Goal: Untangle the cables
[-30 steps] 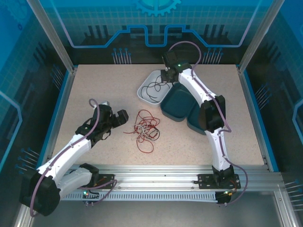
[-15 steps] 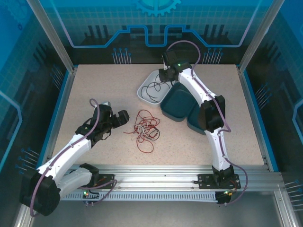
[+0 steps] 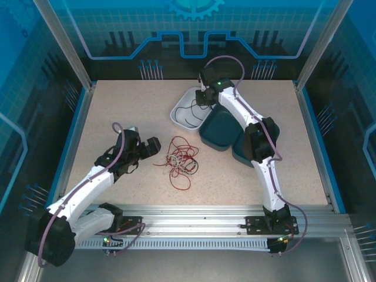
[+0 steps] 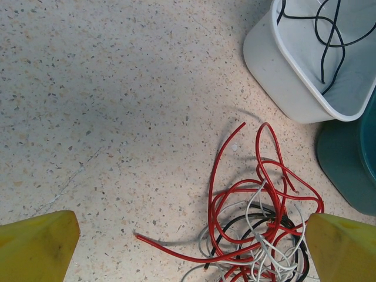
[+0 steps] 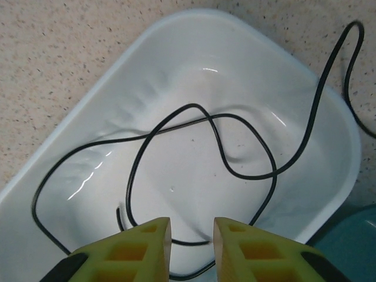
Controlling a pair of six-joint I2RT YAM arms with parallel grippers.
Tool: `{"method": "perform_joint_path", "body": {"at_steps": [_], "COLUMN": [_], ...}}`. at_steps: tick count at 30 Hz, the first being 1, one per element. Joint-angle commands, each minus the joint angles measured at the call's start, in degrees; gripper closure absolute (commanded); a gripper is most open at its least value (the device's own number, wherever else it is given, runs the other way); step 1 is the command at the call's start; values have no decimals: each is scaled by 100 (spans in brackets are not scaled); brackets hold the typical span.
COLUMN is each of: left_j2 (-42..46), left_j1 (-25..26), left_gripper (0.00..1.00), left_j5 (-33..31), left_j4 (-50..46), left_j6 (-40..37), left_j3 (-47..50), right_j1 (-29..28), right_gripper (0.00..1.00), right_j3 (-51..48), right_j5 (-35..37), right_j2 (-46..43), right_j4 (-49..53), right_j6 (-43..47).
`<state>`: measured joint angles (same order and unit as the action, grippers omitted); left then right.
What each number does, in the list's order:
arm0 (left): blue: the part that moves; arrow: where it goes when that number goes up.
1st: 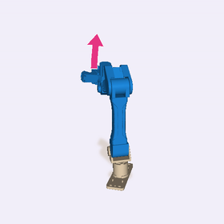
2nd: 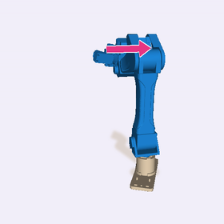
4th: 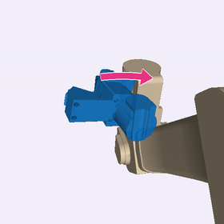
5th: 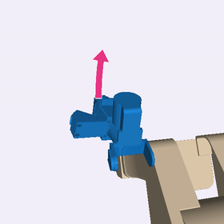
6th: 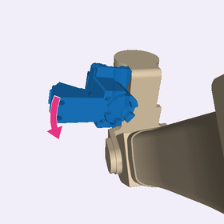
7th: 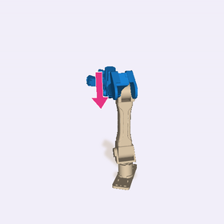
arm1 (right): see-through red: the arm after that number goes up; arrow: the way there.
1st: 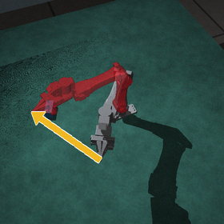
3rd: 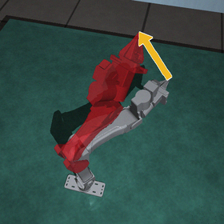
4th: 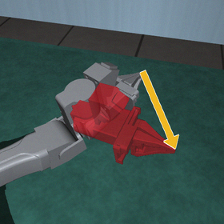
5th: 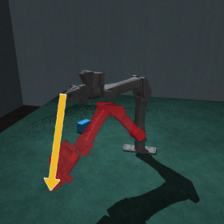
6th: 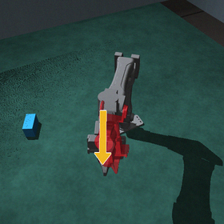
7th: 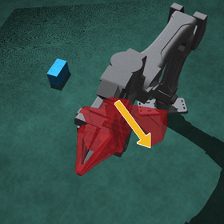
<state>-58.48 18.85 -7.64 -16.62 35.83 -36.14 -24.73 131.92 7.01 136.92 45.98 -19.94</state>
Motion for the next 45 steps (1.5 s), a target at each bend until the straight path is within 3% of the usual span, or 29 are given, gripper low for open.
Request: {"method": "perform_joint_path", "body": {"at_steps": [1, 18, 45], "left_j2": [-45, -188, -537], "left_j1": [-66, -69, -67], "left_gripper": [1, 1, 1], "left_j5": [148, 201, 283], "left_j4": [80, 81, 291], "left_j6": [-116, -195, -261], "left_j3": [-24, -95, -155], "right_j1": [-32, -18, -64], "right_gripper": [72, 68, 69], "right_j3": [368, 830, 1304], "right_j5": [487, 1666, 1805], "right_j2": [150, 747, 1402], "right_j4": [192, 149, -83], "right_j6": [-103, -336, -264]}}
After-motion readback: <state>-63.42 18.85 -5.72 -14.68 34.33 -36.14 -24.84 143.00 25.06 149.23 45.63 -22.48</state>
